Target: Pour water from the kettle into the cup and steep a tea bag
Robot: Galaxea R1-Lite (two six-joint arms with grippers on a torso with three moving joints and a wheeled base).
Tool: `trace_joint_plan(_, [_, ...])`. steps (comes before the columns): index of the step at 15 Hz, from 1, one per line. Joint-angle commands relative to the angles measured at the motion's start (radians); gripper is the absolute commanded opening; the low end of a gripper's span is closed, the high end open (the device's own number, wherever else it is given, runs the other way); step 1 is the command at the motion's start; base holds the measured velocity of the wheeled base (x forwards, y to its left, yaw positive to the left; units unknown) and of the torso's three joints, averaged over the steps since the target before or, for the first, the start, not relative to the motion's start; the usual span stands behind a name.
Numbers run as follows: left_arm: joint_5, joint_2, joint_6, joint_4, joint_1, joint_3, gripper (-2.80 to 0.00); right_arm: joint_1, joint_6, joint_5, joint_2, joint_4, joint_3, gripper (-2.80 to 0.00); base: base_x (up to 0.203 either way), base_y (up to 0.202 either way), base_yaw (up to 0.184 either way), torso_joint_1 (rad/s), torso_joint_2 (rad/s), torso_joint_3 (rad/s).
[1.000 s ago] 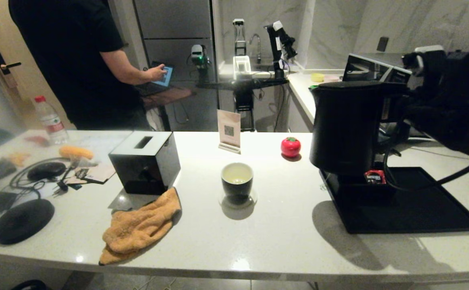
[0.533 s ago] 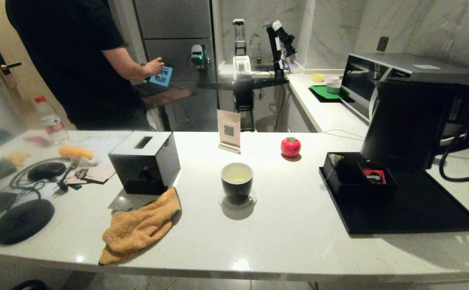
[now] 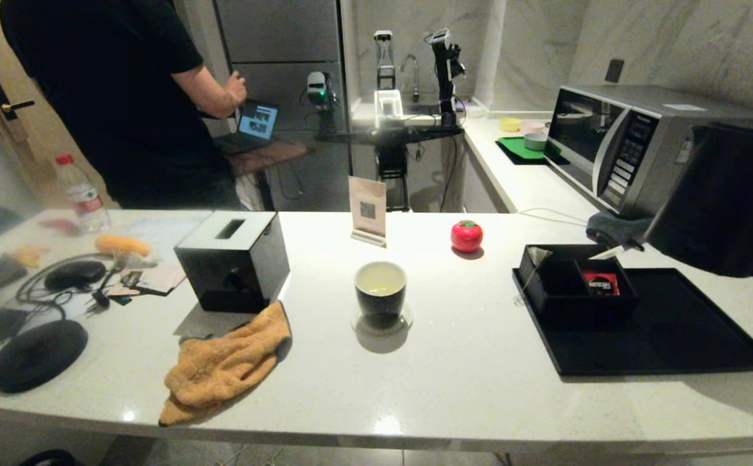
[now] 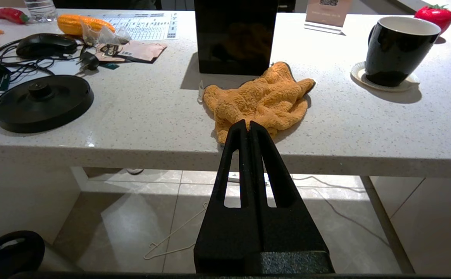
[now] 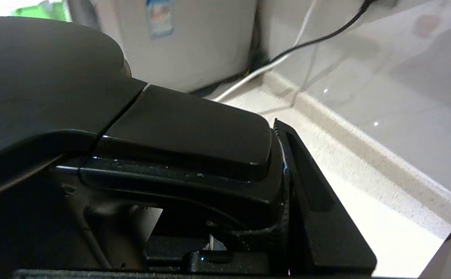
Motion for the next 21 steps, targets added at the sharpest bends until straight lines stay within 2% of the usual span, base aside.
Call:
trace_joint_plan(1, [0.0, 0.001, 0.0, 0.0, 0.0, 0.0, -2.8, -0.049, -0.001, 0.0, 0.038, -0.043, 0.014, -2.8, 0.0, 0.0, 0.0, 0.0, 0.0, 0.0])
trace_joint_plan(5, [0.0, 0.001, -0.001, 0.0, 0.0, 0.0, -2.8, -0.095, -0.008, 0.014, 0.087, -0.209, 0.104, -2.8, 0.0, 0.0, 0.0, 0.0, 0.0, 0.0])
trace_joint_plan(8, [0.0, 0.001, -0.001, 0.0, 0.0, 0.0, -2.8, -0.122, -0.011, 0.018, 0.132, -0.264, 0.122, -2.8, 0.0, 0.0, 0.0, 0.0, 0.0, 0.0])
trace_joint_plan(16, [0.0, 0.001, 0.0, 0.0, 0.0, 0.0, -2.8, -0.118, -0.049, 0.089, 0.228, -0.465, 0.227, -2.8, 0.0, 0.0, 0.0, 0.0, 0.0, 0.0])
trace_joint_plan(19, [0.0, 0.001, -0.001, 0.0, 0.0, -0.001, -2.8, -0.115, -0.054, 0.094, 0.257, -0.542, 0.27, -2.8, 0.0, 0.0, 0.0, 0.0, 0.0, 0.0])
trace_joint_plan(21, [0.0, 0.001, -0.001, 0.0, 0.0, 0.0, -2.8, -0.115, -0.085, 0.095, 0.279, -0.595, 0.28, -2.8, 0.0, 0.0, 0.0, 0.0, 0.0, 0.0])
